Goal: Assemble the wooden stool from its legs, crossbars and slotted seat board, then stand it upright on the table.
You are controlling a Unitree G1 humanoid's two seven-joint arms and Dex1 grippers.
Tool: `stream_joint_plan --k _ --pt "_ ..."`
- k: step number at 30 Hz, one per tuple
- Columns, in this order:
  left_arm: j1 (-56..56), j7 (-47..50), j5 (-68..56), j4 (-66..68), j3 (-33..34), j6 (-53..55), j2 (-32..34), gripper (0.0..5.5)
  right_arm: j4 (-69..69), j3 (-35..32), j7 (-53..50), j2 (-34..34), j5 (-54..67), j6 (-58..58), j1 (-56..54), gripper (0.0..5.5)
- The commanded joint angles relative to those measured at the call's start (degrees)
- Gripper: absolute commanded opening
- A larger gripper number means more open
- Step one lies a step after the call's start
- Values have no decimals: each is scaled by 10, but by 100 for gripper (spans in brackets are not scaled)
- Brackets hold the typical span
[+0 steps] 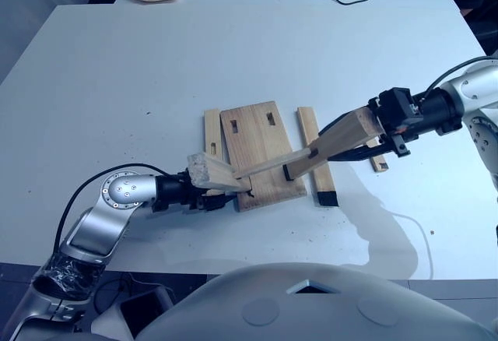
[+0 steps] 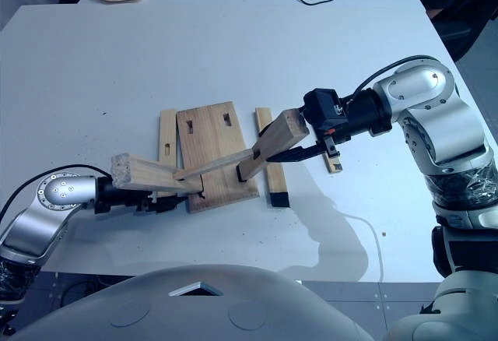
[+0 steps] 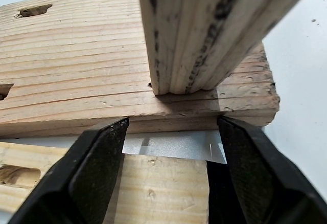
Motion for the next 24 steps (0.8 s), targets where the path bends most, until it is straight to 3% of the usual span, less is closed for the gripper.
stream_joint_plan --k 1,8,21,24 --pt "-17 -4 1 3 -12 -4 -7 321 17 49 0 26 -29 21 9 200" --pt "-26 -15 0 10 -13 -9 -5 321 66 78 9 35 -64 -5 8 200" --pt "-50 -17 1 -2 -26 7 -17 321 32 120 14 41 -102 -56 9 200" --pt "-56 -23 -29 -3 2 23 -12 321 49 122 12 38 -117 -72 10 200"
